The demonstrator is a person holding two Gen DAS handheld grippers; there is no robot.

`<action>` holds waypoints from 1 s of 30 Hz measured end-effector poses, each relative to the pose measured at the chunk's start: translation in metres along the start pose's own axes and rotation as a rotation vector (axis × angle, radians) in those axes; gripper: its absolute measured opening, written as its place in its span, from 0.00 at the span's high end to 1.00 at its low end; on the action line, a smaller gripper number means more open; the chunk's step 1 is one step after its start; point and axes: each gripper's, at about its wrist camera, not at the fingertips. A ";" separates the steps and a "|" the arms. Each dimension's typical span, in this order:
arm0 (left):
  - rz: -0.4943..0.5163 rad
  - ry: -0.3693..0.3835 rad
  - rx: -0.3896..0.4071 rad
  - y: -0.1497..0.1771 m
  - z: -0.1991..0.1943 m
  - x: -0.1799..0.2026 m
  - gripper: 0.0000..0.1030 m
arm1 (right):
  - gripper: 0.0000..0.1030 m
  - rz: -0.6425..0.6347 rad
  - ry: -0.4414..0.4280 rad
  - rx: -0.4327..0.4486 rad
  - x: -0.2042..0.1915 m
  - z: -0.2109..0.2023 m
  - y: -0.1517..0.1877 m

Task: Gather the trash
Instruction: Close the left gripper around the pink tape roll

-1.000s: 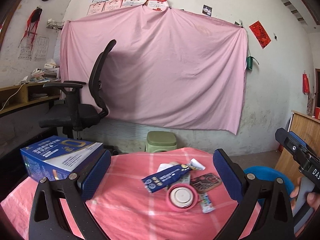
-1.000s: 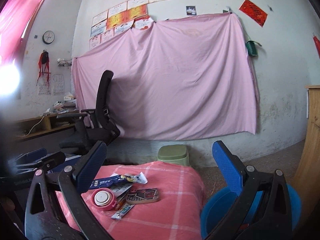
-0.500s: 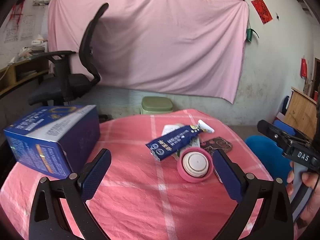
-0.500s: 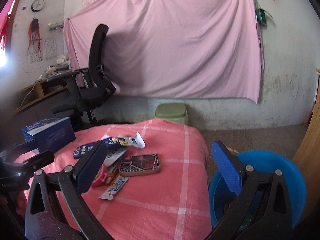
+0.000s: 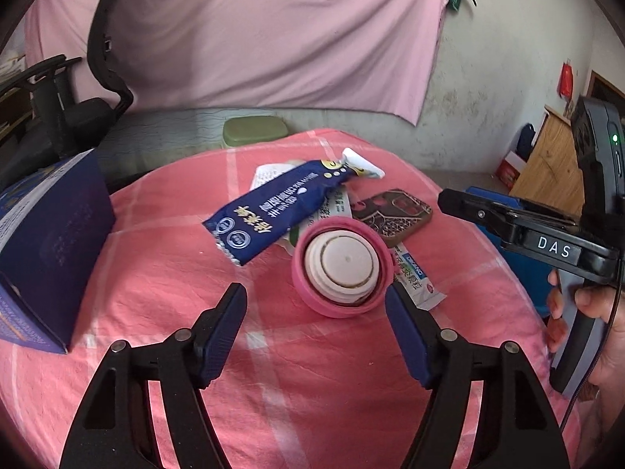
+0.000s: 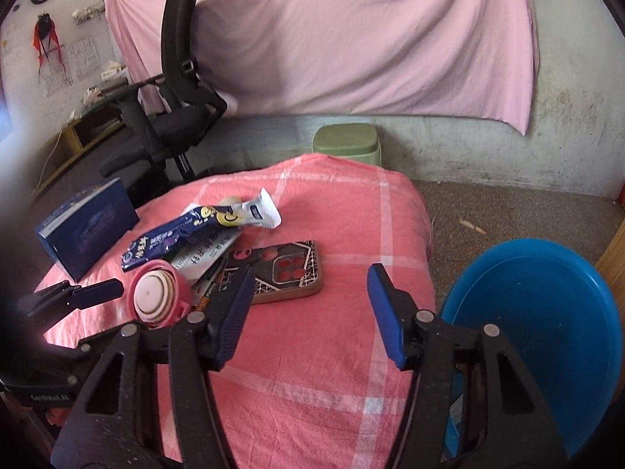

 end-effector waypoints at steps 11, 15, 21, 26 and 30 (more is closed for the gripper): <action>0.085 -0.055 -0.065 -0.004 0.031 0.018 0.34 | 0.24 0.018 0.000 -0.036 0.004 0.008 -0.001; 0.062 -0.046 -0.040 -0.004 0.027 0.011 0.38 | 0.24 0.020 -0.008 -0.047 0.004 0.012 -0.003; -0.016 -0.023 -0.010 -0.005 0.017 -0.004 0.48 | 0.24 -0.016 -0.017 -0.073 -0.006 0.017 -0.003; -0.107 -0.016 0.014 -0.003 0.002 -0.018 0.48 | 0.24 -0.067 -0.026 -0.107 -0.022 0.028 -0.005; -0.219 -0.015 0.030 -0.003 -0.006 -0.038 0.48 | 0.22 -0.116 -0.012 -0.136 -0.036 0.043 -0.007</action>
Point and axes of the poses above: each gripper's, at about its wrist camera, not at the fingertips, and z roughly the way its jaws point, x to its right, y to its underside, and after that the axes turned 9 degrees about x, right-handed
